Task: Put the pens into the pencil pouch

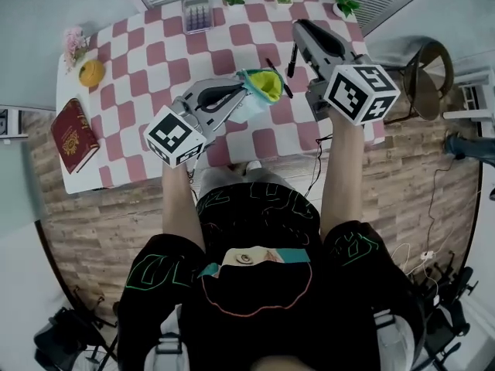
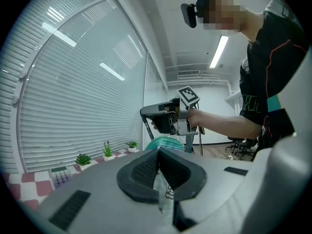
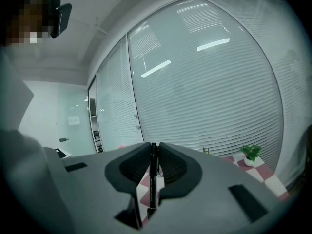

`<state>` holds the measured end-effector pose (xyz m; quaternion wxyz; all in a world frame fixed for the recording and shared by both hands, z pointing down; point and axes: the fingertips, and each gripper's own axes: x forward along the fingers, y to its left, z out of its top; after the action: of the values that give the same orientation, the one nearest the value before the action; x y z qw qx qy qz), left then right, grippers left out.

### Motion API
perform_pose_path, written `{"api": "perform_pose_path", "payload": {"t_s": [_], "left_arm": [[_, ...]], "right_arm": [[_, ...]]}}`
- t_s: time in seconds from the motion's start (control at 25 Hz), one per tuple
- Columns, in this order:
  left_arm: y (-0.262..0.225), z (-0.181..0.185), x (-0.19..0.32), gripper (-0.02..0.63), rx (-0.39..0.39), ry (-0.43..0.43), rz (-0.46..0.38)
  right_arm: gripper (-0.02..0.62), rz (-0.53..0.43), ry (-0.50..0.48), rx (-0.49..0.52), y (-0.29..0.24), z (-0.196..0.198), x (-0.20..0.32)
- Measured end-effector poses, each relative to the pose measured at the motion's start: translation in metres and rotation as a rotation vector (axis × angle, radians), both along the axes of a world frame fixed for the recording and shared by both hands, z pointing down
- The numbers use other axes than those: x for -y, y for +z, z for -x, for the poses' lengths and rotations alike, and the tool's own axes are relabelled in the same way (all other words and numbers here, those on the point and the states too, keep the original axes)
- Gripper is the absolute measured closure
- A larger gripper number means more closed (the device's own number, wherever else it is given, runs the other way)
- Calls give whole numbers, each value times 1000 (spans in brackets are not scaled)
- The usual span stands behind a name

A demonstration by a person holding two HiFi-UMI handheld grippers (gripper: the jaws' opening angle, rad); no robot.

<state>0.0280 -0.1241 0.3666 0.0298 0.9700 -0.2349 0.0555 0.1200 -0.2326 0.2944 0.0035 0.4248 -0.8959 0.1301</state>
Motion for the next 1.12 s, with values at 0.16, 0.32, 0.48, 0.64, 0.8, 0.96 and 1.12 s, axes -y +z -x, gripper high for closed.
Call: {"api": "perform_pose_path", "payload": {"t_s": [0.16,0.32,0.48,0.64,0.8,0.96,1.12], "left_arm": [[3,-7,-1,604,10,-8,1],[8,-11,-2,604,21,-19,7],[11,-16,-2,604,25,-31,10],[14,-22,-3,604,31,-36,12],[14,-24,-1,604,36,-46,10],[10,-27,1,604,28,-50,3],[6,-28,2,604,15,-51,-2]], "right_arm": [[535,-45,-8,46,-15,-6,-9],[534,-83,-20,92,-30,-8,-20],[534,-104,-45,134,-41,-7,-29],[534,-113,-75,160,-42,1,-40],[534,-101,-92,186,-38,6,-43],[534,-84,-95,194,-30,6,-43],[534,-64,-94,185,-18,8,-43]]}}
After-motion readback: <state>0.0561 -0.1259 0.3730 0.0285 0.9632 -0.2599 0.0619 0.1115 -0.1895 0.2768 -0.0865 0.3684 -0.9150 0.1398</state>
